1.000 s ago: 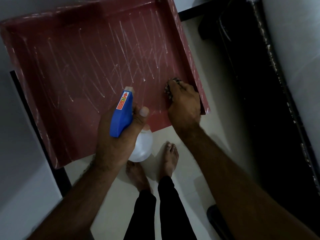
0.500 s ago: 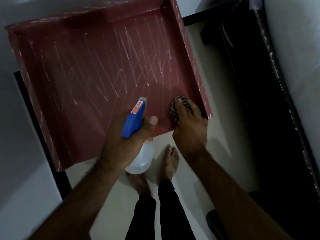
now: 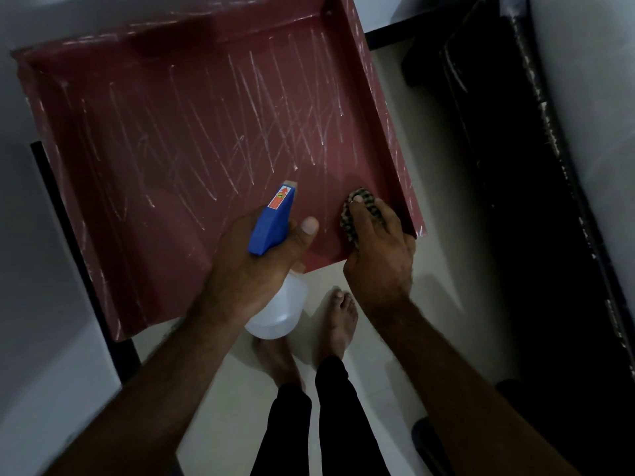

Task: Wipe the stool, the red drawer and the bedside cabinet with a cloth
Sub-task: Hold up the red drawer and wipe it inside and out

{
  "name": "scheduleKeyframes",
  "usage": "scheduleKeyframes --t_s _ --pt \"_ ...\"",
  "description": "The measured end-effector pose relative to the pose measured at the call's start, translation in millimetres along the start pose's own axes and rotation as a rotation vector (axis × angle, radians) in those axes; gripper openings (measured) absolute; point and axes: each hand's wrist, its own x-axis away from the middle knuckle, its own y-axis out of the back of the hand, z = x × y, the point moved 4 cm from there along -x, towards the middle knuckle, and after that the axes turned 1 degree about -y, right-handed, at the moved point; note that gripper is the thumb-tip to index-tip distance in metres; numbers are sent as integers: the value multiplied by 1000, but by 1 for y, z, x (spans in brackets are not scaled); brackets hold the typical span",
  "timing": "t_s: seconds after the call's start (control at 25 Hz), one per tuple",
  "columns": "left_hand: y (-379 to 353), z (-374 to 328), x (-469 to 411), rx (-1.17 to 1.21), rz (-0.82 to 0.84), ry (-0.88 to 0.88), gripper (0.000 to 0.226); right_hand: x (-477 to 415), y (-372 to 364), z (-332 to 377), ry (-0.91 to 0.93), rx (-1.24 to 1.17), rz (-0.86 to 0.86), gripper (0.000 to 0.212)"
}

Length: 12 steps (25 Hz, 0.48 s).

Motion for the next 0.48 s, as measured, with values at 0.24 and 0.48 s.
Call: scheduleKeyframes --t_s 0.24,0.48 --pt "4 -12 4 55 -110 55 45 0 -1 -1 19 -30 -9 86" --pt "5 -8 5 73 -94 -39 45 1 1 1 17 -26 1 92"
